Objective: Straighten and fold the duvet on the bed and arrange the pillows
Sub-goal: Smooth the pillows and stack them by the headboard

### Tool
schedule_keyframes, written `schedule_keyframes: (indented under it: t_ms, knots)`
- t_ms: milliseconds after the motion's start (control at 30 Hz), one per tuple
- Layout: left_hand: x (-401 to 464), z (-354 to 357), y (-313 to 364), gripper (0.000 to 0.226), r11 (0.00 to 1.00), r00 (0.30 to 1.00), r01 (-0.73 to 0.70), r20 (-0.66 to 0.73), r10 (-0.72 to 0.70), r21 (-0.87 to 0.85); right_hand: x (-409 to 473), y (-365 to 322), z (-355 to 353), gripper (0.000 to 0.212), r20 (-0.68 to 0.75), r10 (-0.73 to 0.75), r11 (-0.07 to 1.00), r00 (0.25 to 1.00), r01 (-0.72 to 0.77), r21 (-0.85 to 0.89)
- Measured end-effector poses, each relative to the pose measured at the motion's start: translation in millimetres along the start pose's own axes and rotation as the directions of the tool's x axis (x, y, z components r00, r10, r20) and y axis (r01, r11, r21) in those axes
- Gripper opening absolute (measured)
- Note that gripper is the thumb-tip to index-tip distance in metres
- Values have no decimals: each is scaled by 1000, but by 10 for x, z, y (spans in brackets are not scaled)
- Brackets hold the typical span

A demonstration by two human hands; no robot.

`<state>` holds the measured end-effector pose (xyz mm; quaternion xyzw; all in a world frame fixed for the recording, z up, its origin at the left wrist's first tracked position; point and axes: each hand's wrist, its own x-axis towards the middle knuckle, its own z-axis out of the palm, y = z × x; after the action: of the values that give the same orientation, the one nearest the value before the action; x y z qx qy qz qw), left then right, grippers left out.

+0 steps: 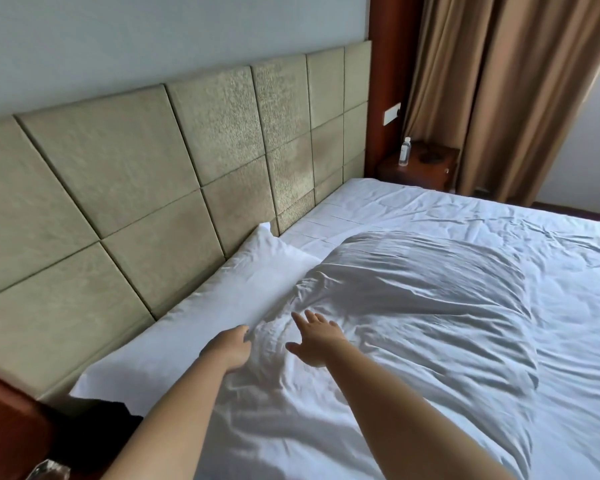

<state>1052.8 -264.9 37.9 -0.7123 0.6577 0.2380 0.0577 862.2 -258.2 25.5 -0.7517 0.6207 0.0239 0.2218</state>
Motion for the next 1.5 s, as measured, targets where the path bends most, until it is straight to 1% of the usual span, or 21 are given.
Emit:
schedule_keyframes:
  t_ms: [167,333,467,533,600,700,767,833,900,967,1033,1133,1333,1433,1500]
  knots:
    - [319,-163,-183,50,1000,1000,-1,25,1,21,341,-146,-55,73,9,-10,1000,1000,9,24]
    - [751,-254,-412,53,999,998,-7,67,4,40,826,-351,27,71,54,-16,999,998,13,49]
    - [1204,-315,-658,58,997,990,40,129,-49,71,1346,-521,161,72,103,17,994,995,-29,109]
    - [1455,-322,-770,60,994,986,58,148,-71,92,1617,-605,246,76,148,64,981,987,-90,173]
    - [1718,-308,-873,65,994,982,74,169,-88,86,1893,-691,372,81,217,170,918,961,-234,320]
    - [2119,-246,-1020,78,991,967,119,219,-131,64,2304,-781,628,85,287,358,714,889,-458,529]
    - [2342,-180,-1094,86,988,963,132,227,-147,82,2494,-805,780,97,343,456,581,821,-567,584]
    - [2530,-116,-1130,97,982,953,167,241,-183,85,2626,-789,905,117,381,539,447,751,-639,627]
    - [2701,-36,-1137,108,976,940,205,263,-218,75,2698,-744,1012,134,420,620,297,663,-694,656]
    - [2854,79,-1157,113,972,937,223,260,-234,70,2747,-698,1134,141,456,652,186,606,-711,678]
    - [2960,231,-1210,116,969,935,243,257,-246,43,2778,-676,1236,143,469,668,136,578,-714,686]
    - [3037,422,-1286,119,966,939,258,229,-256,21,2851,-685,1372,142,455,709,100,539,-715,692]
    - [3232,617,-1356,120,961,958,275,82,-275,8,3048,-751,1566,140,462,782,38,418,-772,634]
    - [3269,674,-1372,113,959,958,275,-67,-279,-63,3060,-768,1633,137,423,812,46,403,-765,642]
    - [3255,697,-1382,105,959,958,264,-84,-273,-105,3026,-786,1621,134,384,826,42,413,-724,688]
